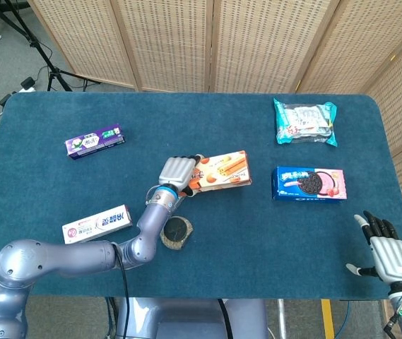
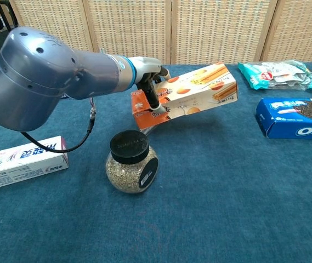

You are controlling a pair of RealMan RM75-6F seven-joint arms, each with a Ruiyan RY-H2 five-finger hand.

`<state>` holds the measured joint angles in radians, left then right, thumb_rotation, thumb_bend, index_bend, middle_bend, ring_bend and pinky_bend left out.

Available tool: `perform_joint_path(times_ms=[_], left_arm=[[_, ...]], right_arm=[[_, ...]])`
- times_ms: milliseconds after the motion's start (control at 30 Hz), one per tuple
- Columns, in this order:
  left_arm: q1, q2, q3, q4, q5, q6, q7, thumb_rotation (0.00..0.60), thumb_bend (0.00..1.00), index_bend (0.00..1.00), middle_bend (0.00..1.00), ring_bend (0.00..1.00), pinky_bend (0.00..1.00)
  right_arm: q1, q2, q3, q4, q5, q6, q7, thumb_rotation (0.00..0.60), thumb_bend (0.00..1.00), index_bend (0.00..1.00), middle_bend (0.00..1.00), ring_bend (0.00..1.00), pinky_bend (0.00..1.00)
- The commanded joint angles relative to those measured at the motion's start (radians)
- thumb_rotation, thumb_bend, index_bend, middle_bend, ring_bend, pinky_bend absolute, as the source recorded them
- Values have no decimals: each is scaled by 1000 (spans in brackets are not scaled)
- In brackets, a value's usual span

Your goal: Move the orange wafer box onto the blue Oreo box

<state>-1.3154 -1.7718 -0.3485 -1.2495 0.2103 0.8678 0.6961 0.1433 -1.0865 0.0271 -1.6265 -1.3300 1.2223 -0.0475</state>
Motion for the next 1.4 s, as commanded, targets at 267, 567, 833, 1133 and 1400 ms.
perform_joint_path(times_ms=[267,567,833,1133,1400], left_arm=[[-44,-80,-15,98,-1,-36,4,600,482,709,344,410,356],[-60,-126,12,170,30,-77,30,600,318,327,15,22,71],[-47,-139,30,190,94,-67,23,600,133,28,0,0,0],[-20,-101,29,153,91,-72,21,600,58,0,0,0,0],[16,-45,0,84,143,-38,-37,600,44,0,0,0,0]], right_arm=[[0,4,4,13,4,-4,28,600,0,0,0,0,0],[-2,1,4,24,-11,4,51,600,0,0,0,0,0],[-2,-3,3,31,-17,7,53,600,0,0,0,0,0],[-1,-4,2,26,-12,3,36,600,0,0,0,0,0],[-1,-8,1,25,-15,6,25,600,0,0,0,0,0]])
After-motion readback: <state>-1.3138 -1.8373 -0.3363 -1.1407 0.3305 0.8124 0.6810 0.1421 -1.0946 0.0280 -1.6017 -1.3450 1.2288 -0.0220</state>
